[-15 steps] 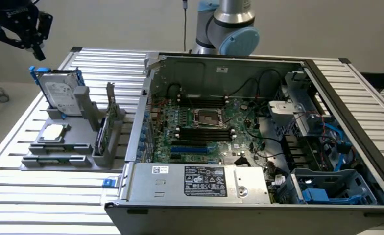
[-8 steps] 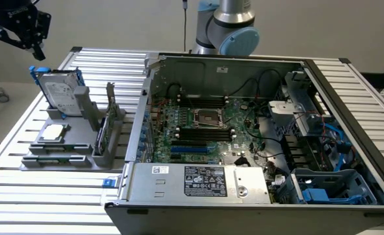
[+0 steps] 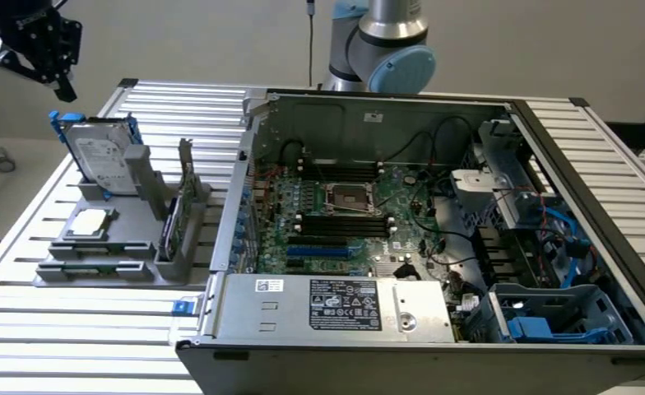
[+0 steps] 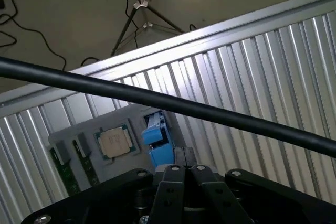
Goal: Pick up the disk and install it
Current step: 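Pick up the disk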
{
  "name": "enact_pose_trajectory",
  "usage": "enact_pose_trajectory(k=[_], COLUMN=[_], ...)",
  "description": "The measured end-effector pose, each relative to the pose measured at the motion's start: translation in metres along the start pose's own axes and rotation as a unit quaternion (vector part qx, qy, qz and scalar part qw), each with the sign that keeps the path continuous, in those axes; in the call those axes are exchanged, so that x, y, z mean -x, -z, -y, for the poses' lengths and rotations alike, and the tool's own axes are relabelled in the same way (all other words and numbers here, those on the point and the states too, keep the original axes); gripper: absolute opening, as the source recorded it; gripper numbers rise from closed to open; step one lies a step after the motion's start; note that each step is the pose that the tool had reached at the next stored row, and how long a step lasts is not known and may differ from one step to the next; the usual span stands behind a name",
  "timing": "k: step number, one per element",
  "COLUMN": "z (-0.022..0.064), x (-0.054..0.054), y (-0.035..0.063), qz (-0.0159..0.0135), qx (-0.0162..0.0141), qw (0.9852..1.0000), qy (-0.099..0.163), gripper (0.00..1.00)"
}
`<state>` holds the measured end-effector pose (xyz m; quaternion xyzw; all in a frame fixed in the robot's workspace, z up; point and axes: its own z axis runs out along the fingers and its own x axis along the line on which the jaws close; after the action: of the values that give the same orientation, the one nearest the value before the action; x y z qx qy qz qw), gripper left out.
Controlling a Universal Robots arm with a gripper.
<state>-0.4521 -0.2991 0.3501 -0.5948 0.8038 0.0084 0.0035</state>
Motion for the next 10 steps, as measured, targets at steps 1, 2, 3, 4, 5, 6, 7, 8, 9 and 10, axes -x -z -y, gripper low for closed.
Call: enact_pose_trajectory(k=[1, 2, 3, 4, 5, 6, 7, 8, 9, 10], z=[0.0, 0.0, -0.0001, -0.0001, -0.0001, 0.0, 0.0, 0.0, 0.0, 0.0], x=[0.0, 0.0, 0.0, 0.0, 0.0, 0.0, 0.0, 0.0, 0.0, 0.0], y=[0.0, 0.0, 0.0001, 0.0, 0.0, -0.0001, -0.0001, -0.0001, -0.0001, -0.0002], qz=[-0.0004, -0.001, -0.0016, -0.0023, -0.0029, -0.0035, -0.0041, -0.0048, -0.0053, -0.006], qx=[-0.0004, -0.0008, -0.001, -0.0013, -0.0016, -0.0019, -0.0021, -0.0023, -0.0025, -0.0028], qw=[1.0, 0.9998, 0.9996, 0.9993, 0.999, 0.9985, 0.998, 0.9973, 0.9967, 0.9958], qy=[0.009, 0.018, 0.027, 0.036, 0.045, 0.054, 0.063, 0.073, 0.081, 0.091], gripper=[0.11, 0.11, 0.11, 0.11, 0.11, 0.11, 0.11, 0.11, 0.11, 0.11])
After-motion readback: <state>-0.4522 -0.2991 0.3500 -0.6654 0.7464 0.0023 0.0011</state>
